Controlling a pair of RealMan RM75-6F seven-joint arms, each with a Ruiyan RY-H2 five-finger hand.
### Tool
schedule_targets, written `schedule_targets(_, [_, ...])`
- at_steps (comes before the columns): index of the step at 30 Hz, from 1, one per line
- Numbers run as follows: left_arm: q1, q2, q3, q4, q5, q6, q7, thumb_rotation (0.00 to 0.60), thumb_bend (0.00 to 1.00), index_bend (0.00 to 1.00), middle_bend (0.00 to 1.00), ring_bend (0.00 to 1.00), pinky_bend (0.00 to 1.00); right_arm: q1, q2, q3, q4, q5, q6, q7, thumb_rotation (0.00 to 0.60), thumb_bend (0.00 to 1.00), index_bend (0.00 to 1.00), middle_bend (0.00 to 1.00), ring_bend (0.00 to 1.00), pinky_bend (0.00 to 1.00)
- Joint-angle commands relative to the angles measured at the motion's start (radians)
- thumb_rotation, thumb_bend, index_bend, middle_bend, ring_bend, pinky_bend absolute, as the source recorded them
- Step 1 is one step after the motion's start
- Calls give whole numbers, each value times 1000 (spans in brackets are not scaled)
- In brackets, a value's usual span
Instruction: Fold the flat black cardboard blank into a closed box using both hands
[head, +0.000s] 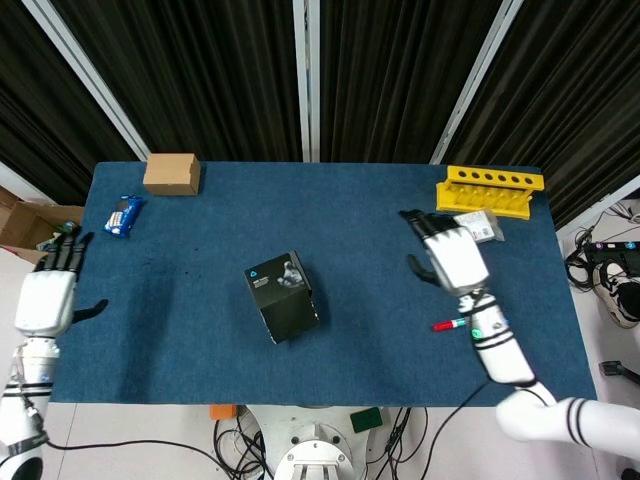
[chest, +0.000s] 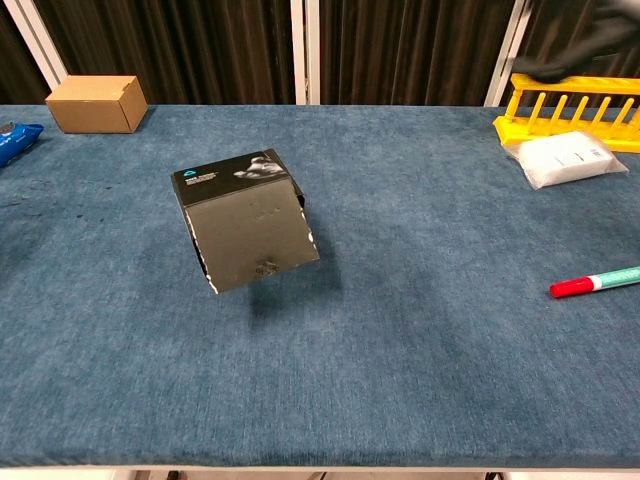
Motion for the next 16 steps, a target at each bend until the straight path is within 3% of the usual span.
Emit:
schedule_targets(1, [65,51,26,30,49,61,-106,600,0,68,0,47,265,-172,199,-76,-91,10,67,154,600,385,97,143,93,176])
schedule_targets(8, [170,60,94,50,130,149,-227,600,1,72,0,47,248,-347,277,-160,-55,-53,130,316,600,371,47,87,26,78])
schedule_targets(16, [236,29,159,15,209,182,-178,600,2,72,0,47,244,-463,243,-181,-5,-136,186,430,600,371,39,87,18,70])
